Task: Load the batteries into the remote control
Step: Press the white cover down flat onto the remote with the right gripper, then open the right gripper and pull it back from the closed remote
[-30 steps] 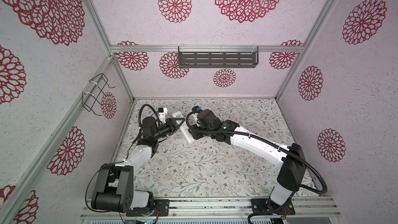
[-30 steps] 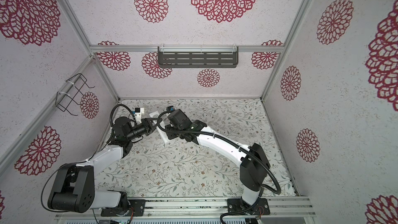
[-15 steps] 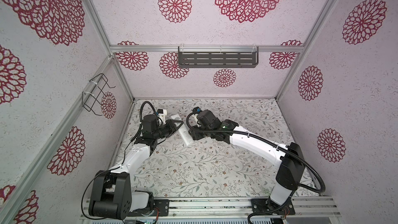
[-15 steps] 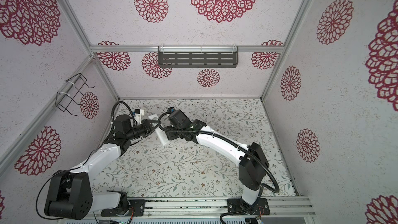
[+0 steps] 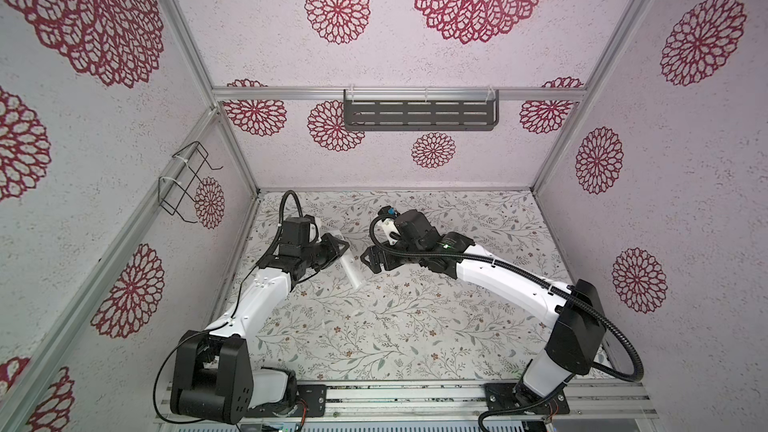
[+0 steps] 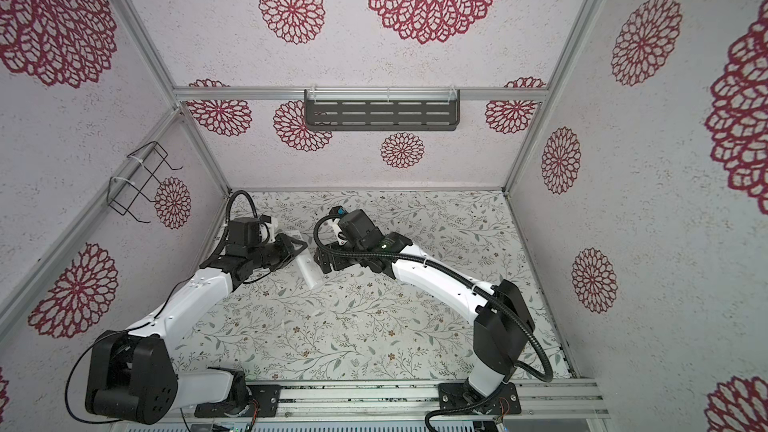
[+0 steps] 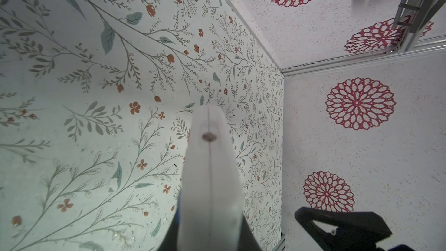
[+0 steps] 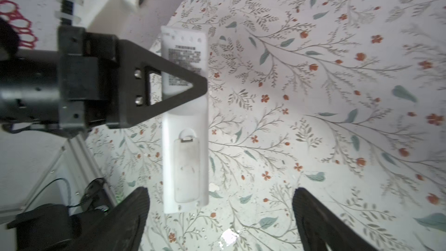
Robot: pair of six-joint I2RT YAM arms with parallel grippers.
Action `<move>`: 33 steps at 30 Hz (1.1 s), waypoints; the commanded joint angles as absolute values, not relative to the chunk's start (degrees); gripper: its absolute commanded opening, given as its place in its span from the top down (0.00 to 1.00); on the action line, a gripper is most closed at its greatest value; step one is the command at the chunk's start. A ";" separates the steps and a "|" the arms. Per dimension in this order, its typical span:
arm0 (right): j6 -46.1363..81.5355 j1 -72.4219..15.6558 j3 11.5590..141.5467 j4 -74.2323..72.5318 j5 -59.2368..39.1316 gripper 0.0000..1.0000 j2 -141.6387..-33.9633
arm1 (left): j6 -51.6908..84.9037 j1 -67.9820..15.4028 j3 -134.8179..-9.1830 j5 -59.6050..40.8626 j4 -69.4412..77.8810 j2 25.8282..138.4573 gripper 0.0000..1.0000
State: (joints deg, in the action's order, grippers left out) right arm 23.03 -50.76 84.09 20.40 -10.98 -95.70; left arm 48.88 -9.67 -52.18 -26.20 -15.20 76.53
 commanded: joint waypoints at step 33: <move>20.92 -48.00 86.18 15.83 -27.24 0.64 -102.51 | 51.93 -12.30 -59.19 -30.28 -7.93 77.86 1.00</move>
State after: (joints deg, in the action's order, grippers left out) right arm 21.61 -48.25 85.17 16.34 -27.29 -103.50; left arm 50.70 -12.03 -57.21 -27.38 -11.90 77.69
